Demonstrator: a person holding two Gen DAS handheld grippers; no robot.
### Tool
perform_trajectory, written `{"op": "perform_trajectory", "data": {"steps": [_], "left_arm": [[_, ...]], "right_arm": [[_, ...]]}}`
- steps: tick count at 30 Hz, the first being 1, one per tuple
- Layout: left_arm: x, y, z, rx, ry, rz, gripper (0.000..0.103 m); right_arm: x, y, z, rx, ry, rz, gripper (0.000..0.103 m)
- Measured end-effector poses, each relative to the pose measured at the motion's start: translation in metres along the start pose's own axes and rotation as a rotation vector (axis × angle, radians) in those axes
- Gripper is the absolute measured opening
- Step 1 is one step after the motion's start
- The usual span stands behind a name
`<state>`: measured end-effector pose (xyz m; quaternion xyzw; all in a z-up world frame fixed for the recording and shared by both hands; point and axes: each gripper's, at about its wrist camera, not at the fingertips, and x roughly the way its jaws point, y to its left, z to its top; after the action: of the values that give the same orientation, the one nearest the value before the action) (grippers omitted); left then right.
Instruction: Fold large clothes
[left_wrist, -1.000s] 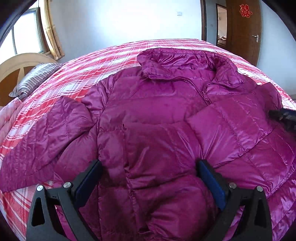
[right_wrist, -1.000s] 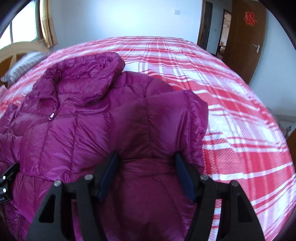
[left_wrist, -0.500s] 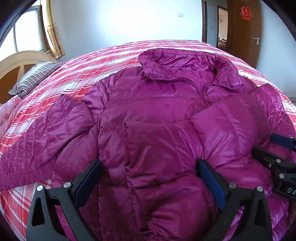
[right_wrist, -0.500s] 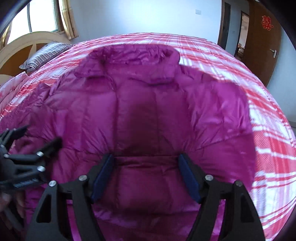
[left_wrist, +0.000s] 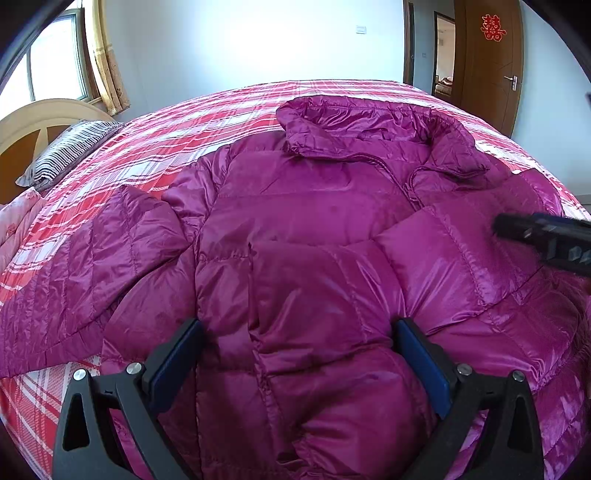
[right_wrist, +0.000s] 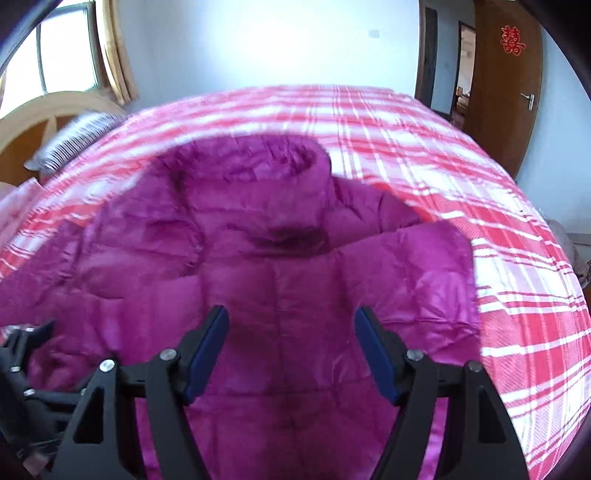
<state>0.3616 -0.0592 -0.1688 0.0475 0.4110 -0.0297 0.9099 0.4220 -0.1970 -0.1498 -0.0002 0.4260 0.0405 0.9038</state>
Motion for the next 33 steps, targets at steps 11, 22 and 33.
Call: {"op": "perform_trajectory", "data": {"steps": [11,22,33], "left_arm": [[0.001,0.000,0.000,0.000,0.006,-0.003,0.102],[-0.012,0.012,0.003,-0.022,0.049,-0.060,0.102],[-0.083,0.112,-0.011,-0.008,-0.024,0.123,0.102]], "right_arm": [[0.021,0.005,-0.012,-0.027,0.007,-0.038,0.079],[0.024,0.010,-0.014,-0.043,-0.008,-0.059,0.080],[0.025,0.011,-0.015,-0.047,-0.011,-0.068,0.080]]}}
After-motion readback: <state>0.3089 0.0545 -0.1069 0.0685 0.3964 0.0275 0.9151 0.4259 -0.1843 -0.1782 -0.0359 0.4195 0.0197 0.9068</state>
